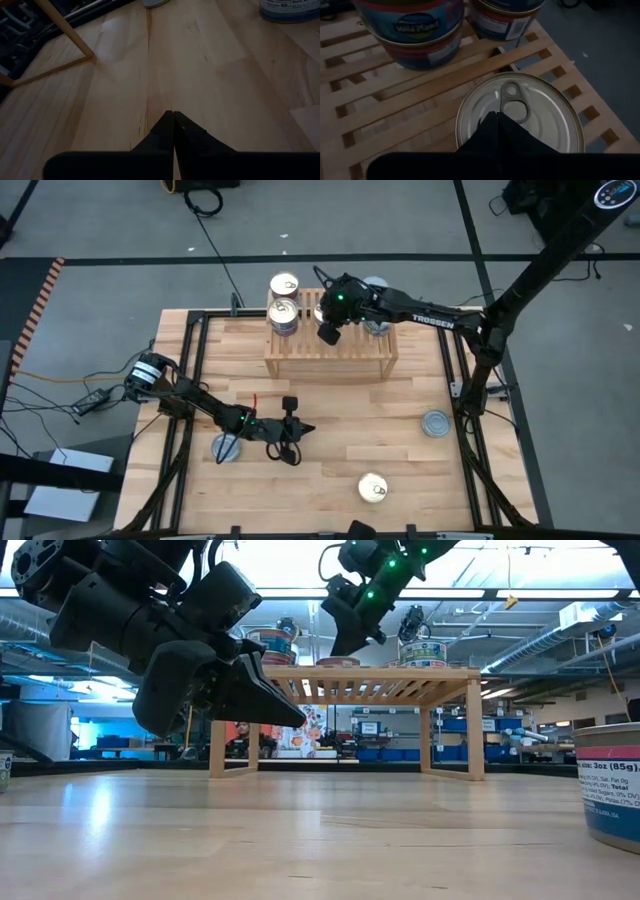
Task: Stack canned seafood by type on shelf
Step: Put the blue pink tuna can on the shelf
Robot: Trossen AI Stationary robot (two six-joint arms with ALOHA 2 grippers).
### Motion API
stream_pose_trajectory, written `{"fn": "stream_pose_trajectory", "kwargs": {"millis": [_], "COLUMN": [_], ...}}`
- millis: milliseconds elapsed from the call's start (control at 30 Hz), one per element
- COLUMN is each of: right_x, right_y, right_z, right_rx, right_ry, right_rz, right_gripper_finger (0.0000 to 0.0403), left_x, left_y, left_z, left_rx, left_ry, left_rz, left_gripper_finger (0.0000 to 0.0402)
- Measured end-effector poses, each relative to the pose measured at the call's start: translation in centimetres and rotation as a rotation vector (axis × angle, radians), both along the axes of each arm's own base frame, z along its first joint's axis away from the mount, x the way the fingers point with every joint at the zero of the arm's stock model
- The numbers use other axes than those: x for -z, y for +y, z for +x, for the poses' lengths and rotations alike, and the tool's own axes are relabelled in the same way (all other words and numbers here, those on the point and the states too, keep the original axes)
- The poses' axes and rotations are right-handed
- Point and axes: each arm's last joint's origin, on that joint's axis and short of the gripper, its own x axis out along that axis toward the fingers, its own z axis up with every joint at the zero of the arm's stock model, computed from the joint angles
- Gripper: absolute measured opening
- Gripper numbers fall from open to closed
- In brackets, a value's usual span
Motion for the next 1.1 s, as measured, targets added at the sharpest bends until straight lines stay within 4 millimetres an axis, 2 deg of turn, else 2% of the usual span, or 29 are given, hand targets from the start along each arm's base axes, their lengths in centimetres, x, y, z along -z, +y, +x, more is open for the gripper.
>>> {"fn": "stream_pose_trajectory", "kwargs": {"millis": [133, 300, 433, 600, 733, 967, 1100], "right_x": [-0.1, -1.6, -2.9, -2.7, -2.1, -1.9, -1.8], "right_y": [0.2, 1.1, 2.1, 3.4, 3.5, 3.2, 3.2], "right_z": [0.3, 0.8, 0.7, 0.5, 0.5, 0.6, 0.5], "right_rx": [-0.023, -0.047, -0.070, -0.119, -0.134, -0.134, -0.134], "right_ry": [-0.017, -0.024, 0.027, 0.115, 0.164, 0.190, 0.201], "right_rz": [0.012, -0.005, -0.061, -0.059, -0.059, -0.087, -0.097], "right_gripper_finger": [0.0007, 0.0015, 0.0052, 0.0104, 0.0124, 0.0113, 0.0071], "left_x": [0.0, 0.0, 0.0, 0.0, 0.0, 0.0, 0.0], "left_y": [0.0, 0.0, 0.0, 0.0, 0.0, 0.0, 0.0], "left_z": [0.0, 0.0, 0.0, 0.0, 0.0, 0.0, 0.0], "left_rx": [-0.001, 0.000, 0.000, 0.000, -0.005, -0.006, -0.006], "left_ry": [0.000, 0.001, 0.002, 0.002, 0.001, 0.000, 0.000], "left_rz": [0.000, 0.000, 0.000, 0.000, -0.010, -0.013, -0.013], "left_gripper_finger": [0.0008, 0.0008, 0.0008, 0.0008, 0.0008, 0.0008, 0.0008]}}
